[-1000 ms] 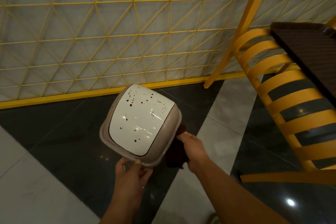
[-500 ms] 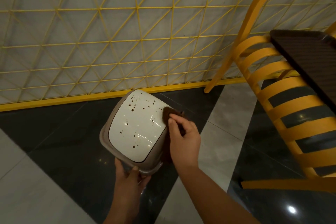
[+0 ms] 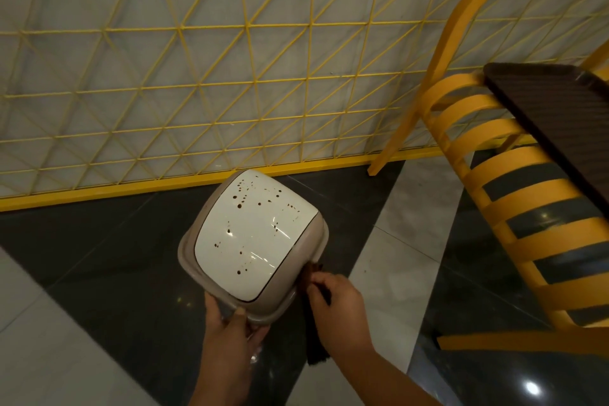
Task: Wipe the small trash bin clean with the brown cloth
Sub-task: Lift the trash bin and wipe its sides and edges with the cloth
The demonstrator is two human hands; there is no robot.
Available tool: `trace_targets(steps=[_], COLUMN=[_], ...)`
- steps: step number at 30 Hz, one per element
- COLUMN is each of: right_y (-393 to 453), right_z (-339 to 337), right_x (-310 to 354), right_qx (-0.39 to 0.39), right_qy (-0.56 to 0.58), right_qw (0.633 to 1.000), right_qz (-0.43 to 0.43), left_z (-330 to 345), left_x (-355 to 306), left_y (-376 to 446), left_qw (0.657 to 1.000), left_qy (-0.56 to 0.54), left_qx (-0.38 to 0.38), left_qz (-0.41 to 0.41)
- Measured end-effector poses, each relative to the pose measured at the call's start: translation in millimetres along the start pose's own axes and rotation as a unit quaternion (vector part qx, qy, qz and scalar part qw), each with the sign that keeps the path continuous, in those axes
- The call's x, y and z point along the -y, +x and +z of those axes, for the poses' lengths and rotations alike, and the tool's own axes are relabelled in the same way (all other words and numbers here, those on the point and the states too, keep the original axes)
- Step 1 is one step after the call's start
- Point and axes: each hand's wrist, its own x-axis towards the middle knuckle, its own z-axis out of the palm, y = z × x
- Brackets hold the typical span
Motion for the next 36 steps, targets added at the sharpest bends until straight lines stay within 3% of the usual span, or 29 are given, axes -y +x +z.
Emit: trace_targets(steps=[3, 7, 13, 21, 31, 36], right_y=[5, 21, -15, 35, -21, 18], right_z=[-11, -14, 9, -6, 26, 4], right_x=[3, 9, 3, 11, 5, 13], right_qx=[0.021, -0.038, 0.038, -0.067, -0.059, -0.136], right_qy=[-0.053, -0.061, -0.103, 0.012, 0.075, 0.191], right_qw=[0.997, 0.997, 0.991, 0.997, 0.995, 0.965], right_qz=[-0.057, -0.023, -0.08, 0.045, 0.016, 0.116], left_z=[-2, 0, 1, 7, 10, 2], left_x=[-1, -1, -2, -4, -9, -14], left_y=[0, -1, -2, -6, -12, -8], left_qw=[1.0, 1.0, 1.0, 1.0, 1.0, 0.999], left_qy=[-0.002, 0.013, 0.021, 0.004, 0.0, 0.028], left_qx=[-0.007, -0.017, -0.004, -0.001, 0.003, 0.029], left_qz=[-0.013, -0.01, 0.006, 0.014, 0.015, -0.014])
